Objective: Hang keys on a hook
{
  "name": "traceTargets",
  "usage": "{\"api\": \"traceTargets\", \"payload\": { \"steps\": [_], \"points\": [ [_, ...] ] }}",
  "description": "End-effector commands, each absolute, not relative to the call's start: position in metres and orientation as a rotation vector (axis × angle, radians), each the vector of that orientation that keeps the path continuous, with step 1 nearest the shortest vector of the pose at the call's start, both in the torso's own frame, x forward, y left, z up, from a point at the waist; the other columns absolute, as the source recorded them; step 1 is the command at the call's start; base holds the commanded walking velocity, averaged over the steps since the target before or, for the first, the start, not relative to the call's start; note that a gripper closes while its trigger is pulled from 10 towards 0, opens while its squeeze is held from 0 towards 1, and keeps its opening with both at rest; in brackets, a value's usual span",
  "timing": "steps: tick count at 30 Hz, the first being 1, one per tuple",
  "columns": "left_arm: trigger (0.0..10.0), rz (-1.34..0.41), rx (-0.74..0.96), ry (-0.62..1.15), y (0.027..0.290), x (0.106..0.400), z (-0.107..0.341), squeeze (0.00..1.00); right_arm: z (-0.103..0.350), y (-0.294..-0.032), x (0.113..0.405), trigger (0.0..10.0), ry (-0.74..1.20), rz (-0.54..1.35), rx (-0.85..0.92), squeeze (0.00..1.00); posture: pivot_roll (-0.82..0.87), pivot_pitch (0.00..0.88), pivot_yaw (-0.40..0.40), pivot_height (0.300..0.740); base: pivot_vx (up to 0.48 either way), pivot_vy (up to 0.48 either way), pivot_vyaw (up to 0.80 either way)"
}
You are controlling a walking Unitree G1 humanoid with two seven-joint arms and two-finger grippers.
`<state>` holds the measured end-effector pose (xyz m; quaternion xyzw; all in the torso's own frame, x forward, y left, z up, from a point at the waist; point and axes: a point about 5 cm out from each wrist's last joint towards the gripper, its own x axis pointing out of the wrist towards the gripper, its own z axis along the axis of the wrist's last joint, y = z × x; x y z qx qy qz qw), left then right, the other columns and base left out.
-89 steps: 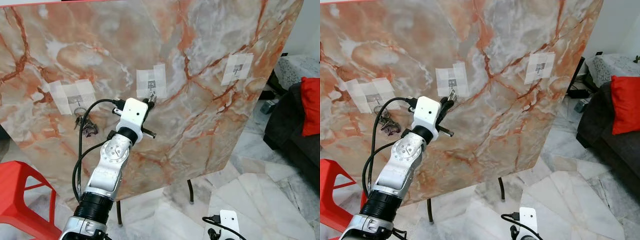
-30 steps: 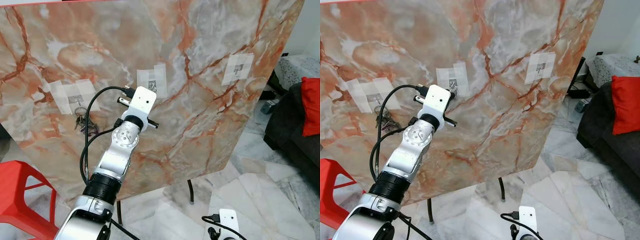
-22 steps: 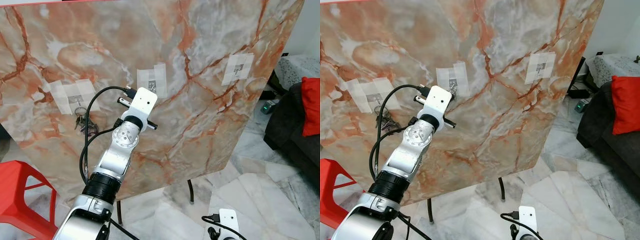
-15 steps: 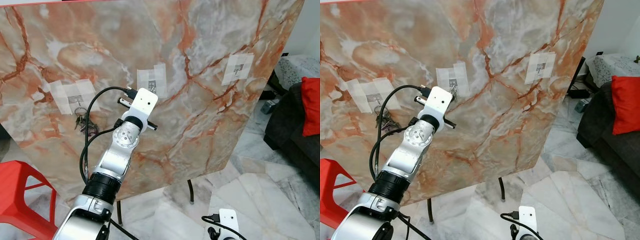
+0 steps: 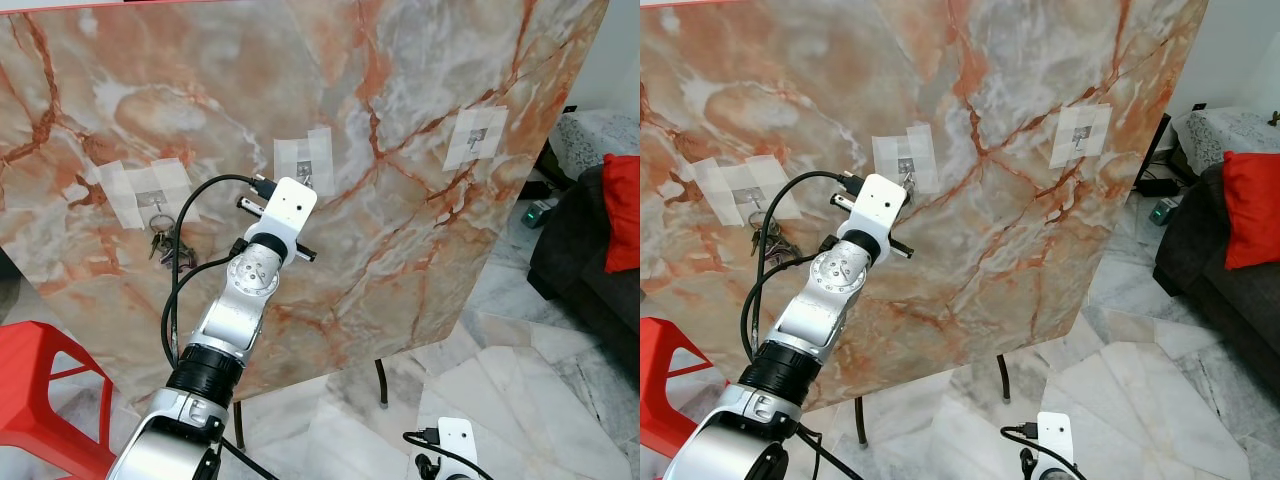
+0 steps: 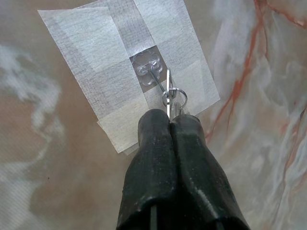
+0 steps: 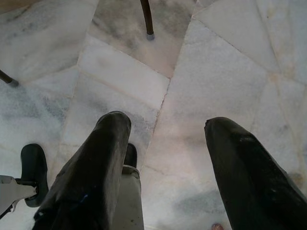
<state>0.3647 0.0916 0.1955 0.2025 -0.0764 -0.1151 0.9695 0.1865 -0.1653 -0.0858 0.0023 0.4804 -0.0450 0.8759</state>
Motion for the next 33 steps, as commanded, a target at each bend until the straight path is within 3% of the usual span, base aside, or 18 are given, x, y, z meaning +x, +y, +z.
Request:
{"api": "traceTargets", "payload": {
  "steps": [1,22,23,24,25,26,28,33],
  "points": [
    [10.0,-0.231,0.426,-0.164,0.0888,0.3662,0.2013,0.00,-0.0850,-0.1651,0.1881,10.0,0.994,-0.093,0.001,0.00,0.04,0.000,-0.063,0.737,0.000,0.000,0.00],
    [10.0,-0.202,0.410,-0.122,0.0940,0.3678,0.1965,0.00,-0.0850,-0.1649,0.1880,10.0,0.991,-0.094,0.004,0.00,0.03,0.000,-0.063,0.737,0.000,0.000,0.00],
    [10.0,-0.201,0.404,-0.124,0.0941,0.3678,0.1972,0.11,-0.0850,-0.1649,0.1880,10.0,0.991,-0.094,0.005,0.00,0.03,0.000,-0.063,0.737,0.000,0.000,0.00],
    [10.0,-0.200,0.399,-0.125,0.0941,0.3679,0.1977,0.11,-0.0850,-0.1649,0.1880,10.0,0.991,-0.093,0.005,0.00,0.03,0.000,-0.063,0.737,0.000,0.000,0.00],
    [10.0,-0.202,0.392,-0.127,0.0938,0.3679,0.1981,0.79,-0.0850,-0.1649,0.1881,10.0,0.991,-0.093,0.004,0.00,0.03,0.000,-0.063,0.737,0.000,0.000,0.00],
    [10.0,-0.203,0.389,-0.128,0.0936,0.3679,0.1982,0.94,-0.0850,-0.1649,0.1881,10.0,0.990,-0.093,0.005,0.00,0.04,0.000,-0.064,0.737,0.000,0.000,0.00],
    [10.0,-0.204,0.387,-0.128,0.0936,0.3679,0.1982,1.00,-0.0849,-0.1649,0.1882,10.0,0.990,-0.093,0.005,0.00,0.04,0.000,-0.064,0.737,0.000,0.000,0.00],
    [10.0,-0.206,0.376,-0.130,0.0929,0.3673,0.1987,1.00,-0.0849,-0.1649,0.1881,10.0,0.990,-0.095,0.006,0.00,0.03,0.000,-0.064,0.737,0.000,0.000,0.00]
  ]
}}
